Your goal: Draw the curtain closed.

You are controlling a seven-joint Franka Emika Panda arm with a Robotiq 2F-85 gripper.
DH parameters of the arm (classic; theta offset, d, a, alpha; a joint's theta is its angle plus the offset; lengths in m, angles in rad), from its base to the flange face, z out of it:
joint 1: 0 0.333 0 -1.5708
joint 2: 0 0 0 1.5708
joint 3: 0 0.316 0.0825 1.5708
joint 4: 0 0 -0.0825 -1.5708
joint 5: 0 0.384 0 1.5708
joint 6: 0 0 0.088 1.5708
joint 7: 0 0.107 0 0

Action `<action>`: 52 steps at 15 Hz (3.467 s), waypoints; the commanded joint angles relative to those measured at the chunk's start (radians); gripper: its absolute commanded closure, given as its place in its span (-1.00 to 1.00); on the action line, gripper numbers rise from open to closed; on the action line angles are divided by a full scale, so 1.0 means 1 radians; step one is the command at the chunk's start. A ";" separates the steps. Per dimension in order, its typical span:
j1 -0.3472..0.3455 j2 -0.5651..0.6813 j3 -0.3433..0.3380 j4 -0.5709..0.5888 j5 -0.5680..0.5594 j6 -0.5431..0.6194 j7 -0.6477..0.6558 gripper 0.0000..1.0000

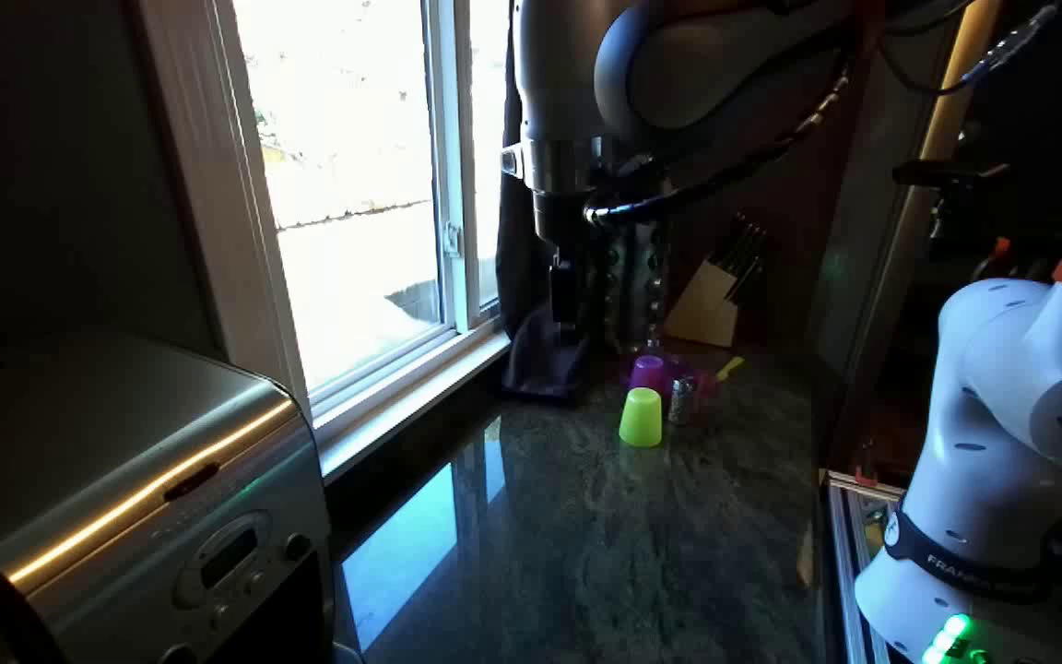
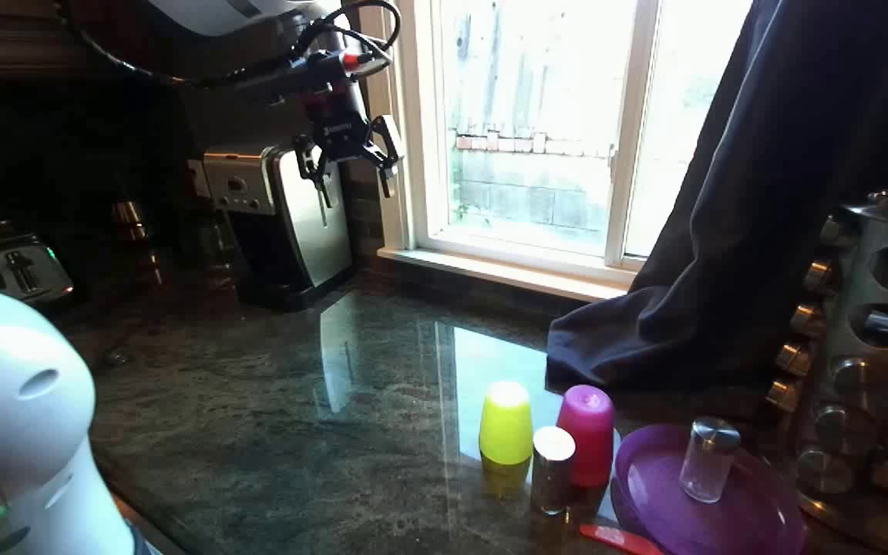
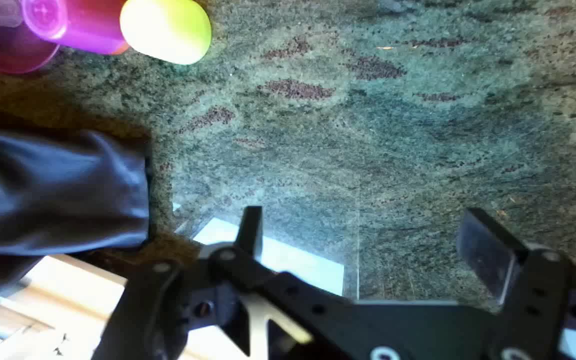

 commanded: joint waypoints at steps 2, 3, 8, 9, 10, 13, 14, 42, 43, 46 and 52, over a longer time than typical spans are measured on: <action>0.016 0.001 -0.014 0.002 -0.005 -0.003 0.005 -1.00; 0.016 0.001 -0.014 0.002 -0.005 -0.003 0.005 -1.00; 0.011 0.008 -0.024 0.021 0.016 0.014 0.019 -1.00; -0.001 0.010 -0.039 0.050 0.047 0.009 0.055 -1.00; -0.009 0.007 -0.055 0.071 0.067 0.014 0.067 -1.00; -0.057 0.005 -0.117 0.184 0.075 -0.019 0.091 -1.00; -0.076 0.010 -0.136 0.221 0.067 -0.009 0.102 -1.00; -0.347 0.314 -0.238 0.799 -0.357 0.468 0.807 -1.00; -0.364 0.341 -0.223 0.830 -0.393 0.489 0.877 -1.00; -0.361 0.448 -0.226 0.968 -0.551 0.514 1.084 -1.00; -0.324 0.640 -0.273 1.224 -0.886 0.456 1.463 -1.00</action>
